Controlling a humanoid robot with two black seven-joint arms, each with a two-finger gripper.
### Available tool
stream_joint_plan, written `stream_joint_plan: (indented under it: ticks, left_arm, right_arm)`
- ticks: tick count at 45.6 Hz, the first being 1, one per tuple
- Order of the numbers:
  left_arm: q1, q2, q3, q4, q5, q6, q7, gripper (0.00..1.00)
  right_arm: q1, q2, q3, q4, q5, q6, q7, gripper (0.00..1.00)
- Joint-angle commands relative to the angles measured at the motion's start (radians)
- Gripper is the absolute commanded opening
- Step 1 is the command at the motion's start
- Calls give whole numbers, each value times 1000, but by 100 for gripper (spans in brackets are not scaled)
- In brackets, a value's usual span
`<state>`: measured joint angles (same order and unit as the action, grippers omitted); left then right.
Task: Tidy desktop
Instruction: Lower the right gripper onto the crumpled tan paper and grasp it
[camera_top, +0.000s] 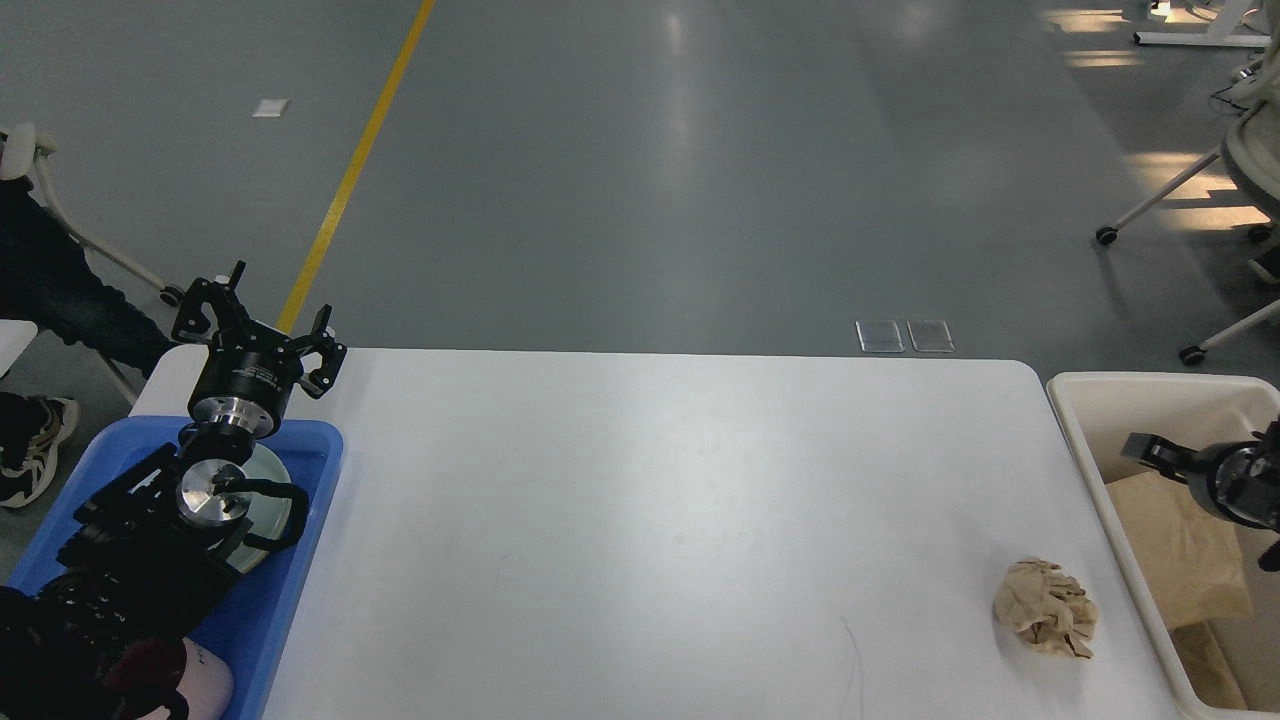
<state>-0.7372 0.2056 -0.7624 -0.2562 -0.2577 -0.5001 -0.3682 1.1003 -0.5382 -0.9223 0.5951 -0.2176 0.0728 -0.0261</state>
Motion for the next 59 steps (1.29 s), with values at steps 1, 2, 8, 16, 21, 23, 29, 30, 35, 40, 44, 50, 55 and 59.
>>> stream_joint_plan:
  ticks: [1, 2, 8, 16, 21, 23, 29, 30, 35, 40, 44, 50, 55, 59]
  left_arm:
    - [1, 0, 0, 0, 0, 0, 0, 96]
    - [1, 0, 0, 0, 0, 0, 0, 96]
    - [1, 0, 0, 0, 0, 0, 0, 97]
    - [1, 0, 0, 0, 0, 0, 0, 96]
    - [-1, 0, 0, 0, 0, 0, 0, 96]
    - [-1, 0, 0, 0, 0, 0, 0, 96]
    - [1, 0, 0, 0, 0, 0, 0, 96]
    - [1, 0, 0, 0, 0, 0, 0, 96]
    - [-1, 0, 0, 0, 0, 0, 0, 96]
    - [-1, 0, 0, 0, 0, 0, 0, 96]
    - [1, 0, 0, 0, 0, 0, 0, 97]
    - [-1, 0, 0, 0, 0, 0, 0, 96]
    - [-1, 0, 0, 0, 0, 0, 0, 97]
    - [1, 0, 0, 0, 0, 0, 0, 96]
  right_arm:
    - [200, 17, -84, 172, -37, 8, 0, 100]
    - [240, 18, -99, 211, -43, 15, 0, 100]
    - [556, 23, -153, 454, -74, 149, -2, 100]
    - [762, 53, -173, 555, -71, 514, -6, 100]
    - [865, 109, -230, 577, -65, 689, -5, 100]
    - [907, 122, -248, 601, -65, 719, -3, 100]
    - [1033, 141, -293, 687, -65, 740, -3, 100]
    - [1046, 141, -296, 693, -65, 740, -3, 100]
    - [1041, 130, -299, 692, -69, 722, -6, 100]
    - [939, 115, -305, 683, -72, 708, -8, 100]
    - [810, 112, -305, 644, -74, 671, -8, 100]
    - [606, 112, -306, 583, -74, 535, -9, 100]
    - [468, 113, -297, 568, -74, 365, -9, 100]
    - [395, 116, -293, 566, -75, 236, -8, 100]
